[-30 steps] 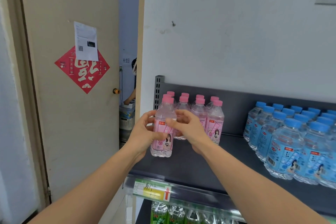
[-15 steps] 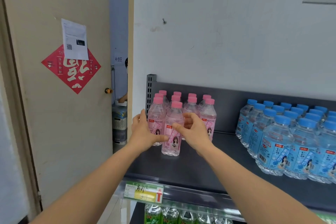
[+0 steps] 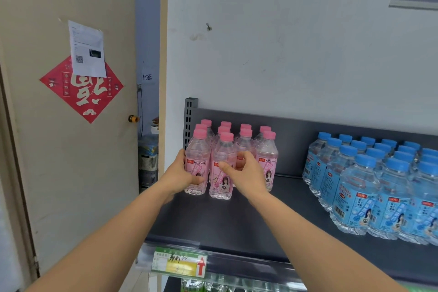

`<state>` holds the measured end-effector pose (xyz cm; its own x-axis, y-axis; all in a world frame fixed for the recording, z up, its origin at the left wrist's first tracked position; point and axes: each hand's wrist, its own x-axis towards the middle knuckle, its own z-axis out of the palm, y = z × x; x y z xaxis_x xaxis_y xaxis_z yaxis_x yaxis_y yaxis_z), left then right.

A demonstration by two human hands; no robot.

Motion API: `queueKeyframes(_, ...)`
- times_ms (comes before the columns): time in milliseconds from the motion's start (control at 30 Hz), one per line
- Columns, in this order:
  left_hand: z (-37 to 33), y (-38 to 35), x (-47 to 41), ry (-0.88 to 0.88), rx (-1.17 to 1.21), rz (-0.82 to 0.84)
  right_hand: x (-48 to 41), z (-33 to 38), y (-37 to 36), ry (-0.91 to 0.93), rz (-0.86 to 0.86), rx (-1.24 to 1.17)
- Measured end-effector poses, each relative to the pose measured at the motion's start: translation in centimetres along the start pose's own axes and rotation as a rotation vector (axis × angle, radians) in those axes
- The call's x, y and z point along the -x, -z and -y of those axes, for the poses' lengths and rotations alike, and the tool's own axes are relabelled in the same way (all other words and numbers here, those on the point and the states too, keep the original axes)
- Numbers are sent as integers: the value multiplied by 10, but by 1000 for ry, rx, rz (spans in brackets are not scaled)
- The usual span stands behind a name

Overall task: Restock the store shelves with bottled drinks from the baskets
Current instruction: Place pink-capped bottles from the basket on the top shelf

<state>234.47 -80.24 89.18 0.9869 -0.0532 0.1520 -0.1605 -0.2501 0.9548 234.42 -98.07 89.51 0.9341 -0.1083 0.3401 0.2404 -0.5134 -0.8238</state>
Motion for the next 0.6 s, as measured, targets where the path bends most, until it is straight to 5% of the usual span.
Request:
queueKeyframes(133,0,0,-5,31,46,54,-1,-6,0,-91,125,95)
queueKeyframes(600,6,-5,-10,76,10,31,3,-2,-8,-49,120,222)
